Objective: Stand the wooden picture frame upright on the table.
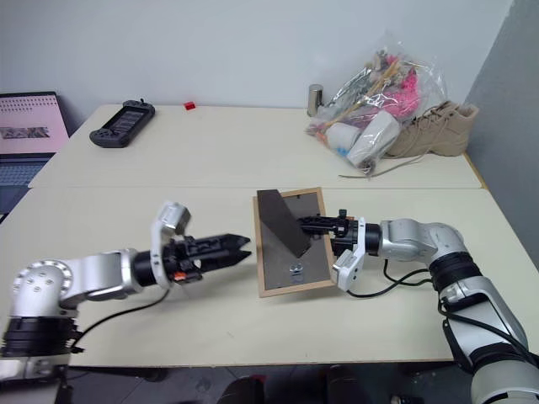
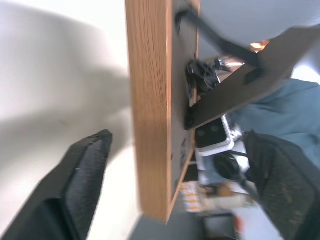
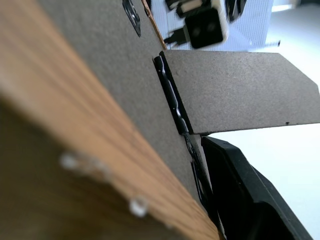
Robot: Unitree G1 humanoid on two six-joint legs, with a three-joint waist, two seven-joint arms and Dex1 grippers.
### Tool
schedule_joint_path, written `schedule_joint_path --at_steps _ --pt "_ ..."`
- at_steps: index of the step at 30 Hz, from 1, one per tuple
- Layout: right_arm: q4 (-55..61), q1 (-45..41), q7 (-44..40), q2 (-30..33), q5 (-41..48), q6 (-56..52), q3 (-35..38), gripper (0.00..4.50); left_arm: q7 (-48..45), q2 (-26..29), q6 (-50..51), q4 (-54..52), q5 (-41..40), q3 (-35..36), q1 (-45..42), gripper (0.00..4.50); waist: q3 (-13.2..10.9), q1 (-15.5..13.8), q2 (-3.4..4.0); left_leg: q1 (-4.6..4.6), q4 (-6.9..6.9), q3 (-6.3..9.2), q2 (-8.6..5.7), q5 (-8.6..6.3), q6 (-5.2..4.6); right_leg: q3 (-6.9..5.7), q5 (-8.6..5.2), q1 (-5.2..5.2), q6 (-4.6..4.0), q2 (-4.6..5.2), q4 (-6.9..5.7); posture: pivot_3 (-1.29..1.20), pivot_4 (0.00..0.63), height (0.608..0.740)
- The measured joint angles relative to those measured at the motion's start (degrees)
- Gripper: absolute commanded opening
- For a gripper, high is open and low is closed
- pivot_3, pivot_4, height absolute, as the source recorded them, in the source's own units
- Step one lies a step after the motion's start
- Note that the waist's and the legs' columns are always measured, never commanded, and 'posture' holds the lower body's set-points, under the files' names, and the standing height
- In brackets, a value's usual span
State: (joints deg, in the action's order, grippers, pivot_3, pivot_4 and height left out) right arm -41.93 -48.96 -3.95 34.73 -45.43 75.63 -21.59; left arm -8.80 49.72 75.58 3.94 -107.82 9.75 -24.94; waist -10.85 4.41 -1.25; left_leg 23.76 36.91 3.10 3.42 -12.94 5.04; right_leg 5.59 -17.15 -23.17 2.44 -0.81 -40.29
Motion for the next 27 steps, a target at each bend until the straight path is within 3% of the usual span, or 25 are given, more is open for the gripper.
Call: schedule_joint_path --at_steps 3,6,11,15,20,24,27 --pt "-2.18 0.58 -8.4 0.03 11.42 -2.7 -2.58 2.03 -5.78 5.07 -0.46 -2.86 8.92 1.14 -1.84 4.5 0.0 0.3 0.0 0.0 -0.01 -0.02 0.01 0.0 0.0 0.01 0.0 0.02 0.0 0.0 0.02 0.0 0.15 0.74" --pt "4.13 4.78 -31.6 -2.57 38.66 -23.81 -3.59 2.02 -14.23 10.46 -4.96 -10.83 23.01 0.65 -2.32 4.5 -0.01 0.27 0.01 0.0 -0.03 0.02 0.1 0.11 0.19 -0.05 0.01 0.1 -0.01 0.0 0.08 0.0 0.15 0.74" --pt "16.4 5.7 -49.56 -4.32 59.63 -54.96 -1.59 1.96 -20.1 11.26 -15.32 -19.32 41.26 -3.22 -1.08 4.5 -0.03 0.04 0.07 0.01 -0.04 -0.01 0.1 0.01 0.02 -0.05 0.0 0.07 -0.01 -0.02 0.09 0.0 0.15 0.74" --pt "22.17 3.86 -54.16 -5.75 71.61 -83.57 1.54 1.96 -21.65 10.7 -30.34 -24.4 59.96 -7.14 3.45 4.5 -0.03 -0.17 0.07 0.06 -0.05 -0.07 0.13 -0.01 -0.02 -0.02 0.0 -0.01 -0.01 -0.06 0.13 0.0 0.15 0.74" --pt "18.92 -3.92 -53.66 -10.54 78.26 -109.78 5.98 1.96 -23.97 7.54 -41.43 -26.66 71.28 -7.37 7.73 4.5 -0.03 -0.27 0.07 0.06 -0.06 -0.11 0.15 -0.03 -0.05 -0.01 -0.01 -0.04 -0.02 -0.08 0.18 0.0 0.15 0.74" --pt "7.77 -8.44 -50.07 -16.68 78.81 -116.41 12.47 1.96 -25.08 4.89 -43.17 -26.64 74.09 -7.35 9.56 4.5 -0.02 -0.2 0.04 0.14 -0.1 -0.1 0.15 -0.04 -0.06 -0.04 -0.01 -0.05 -0.01 -0.09 0.27 0.0 0.15 0.74" --pt "1.73 -8.38 -49.0 -20.9 78.12 -114.2 15.7 1.96 -25.57 4.26 -43.14 -26.95 74.37 -5.87 11.11 4.5 -0.01 0.24 0.04 0.12 -0.15 -0.15 0.16 -0.05 -0.08 -0.01 -0.01 -0.06 0.0 -0.09 0.28 0.0 0.15 0.74"
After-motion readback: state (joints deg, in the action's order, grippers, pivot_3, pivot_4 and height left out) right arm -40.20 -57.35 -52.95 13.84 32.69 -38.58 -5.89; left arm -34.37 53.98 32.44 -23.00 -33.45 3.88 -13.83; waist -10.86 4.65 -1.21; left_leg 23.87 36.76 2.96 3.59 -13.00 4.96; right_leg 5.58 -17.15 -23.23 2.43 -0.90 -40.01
